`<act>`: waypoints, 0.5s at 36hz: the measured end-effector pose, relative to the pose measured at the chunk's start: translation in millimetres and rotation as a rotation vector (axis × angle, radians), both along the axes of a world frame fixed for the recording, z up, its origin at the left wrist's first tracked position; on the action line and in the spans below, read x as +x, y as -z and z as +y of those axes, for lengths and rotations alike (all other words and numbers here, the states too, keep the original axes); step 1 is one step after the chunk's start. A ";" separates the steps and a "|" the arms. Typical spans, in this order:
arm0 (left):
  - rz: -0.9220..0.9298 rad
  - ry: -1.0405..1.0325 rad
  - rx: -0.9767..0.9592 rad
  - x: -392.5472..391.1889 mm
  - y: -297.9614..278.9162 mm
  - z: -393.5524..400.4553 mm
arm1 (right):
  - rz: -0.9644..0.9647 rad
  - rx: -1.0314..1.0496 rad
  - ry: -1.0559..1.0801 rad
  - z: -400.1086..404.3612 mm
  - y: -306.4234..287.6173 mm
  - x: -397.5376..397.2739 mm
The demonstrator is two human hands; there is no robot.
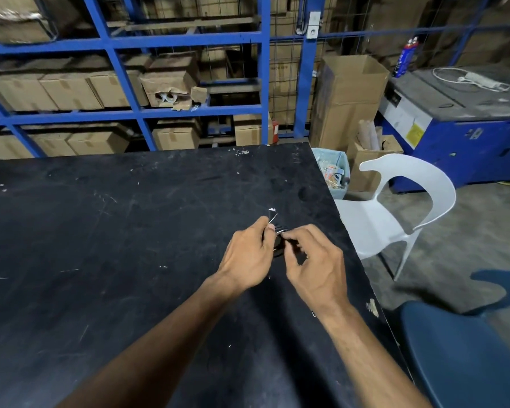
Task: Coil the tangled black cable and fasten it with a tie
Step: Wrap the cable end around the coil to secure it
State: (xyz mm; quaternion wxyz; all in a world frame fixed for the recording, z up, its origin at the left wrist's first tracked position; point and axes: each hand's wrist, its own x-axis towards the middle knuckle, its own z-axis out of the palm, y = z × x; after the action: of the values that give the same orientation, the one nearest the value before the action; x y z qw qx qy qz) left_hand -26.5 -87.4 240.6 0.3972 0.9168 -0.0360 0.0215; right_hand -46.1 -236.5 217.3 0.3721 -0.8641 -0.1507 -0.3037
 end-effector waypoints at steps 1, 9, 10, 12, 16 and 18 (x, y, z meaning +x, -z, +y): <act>-0.003 0.008 0.009 0.3 -0.7 1.2 | 0.020 -0.012 -0.029 -3.2 -3.3 1.0; -0.011 0.194 -0.040 -4.9 -5.0 17.1 | 0.274 0.040 -0.324 -34.8 -30.0 25.5; -0.009 0.215 -0.062 -5.4 -5.1 19.1 | 0.334 0.078 -0.358 -36.9 -32.0 28.3; -0.011 0.236 -0.103 -6.6 -5.0 22.2 | 0.418 0.119 -0.389 -39.3 -33.9 31.8; -0.046 0.212 -0.150 -7.3 -7.1 23.2 | 0.402 0.160 -0.347 -34.1 -33.1 30.1; -0.045 0.201 -0.179 -7.9 -7.9 22.7 | 0.345 0.141 -0.320 -30.4 -31.6 27.1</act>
State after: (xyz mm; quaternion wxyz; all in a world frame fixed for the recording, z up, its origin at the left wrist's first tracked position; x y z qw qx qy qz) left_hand -34.3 -64.8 248.6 0.4768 0.8686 -0.1345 0.0051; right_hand -19.1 -266.9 248.9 0.4951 -0.8402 -0.1984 -0.0984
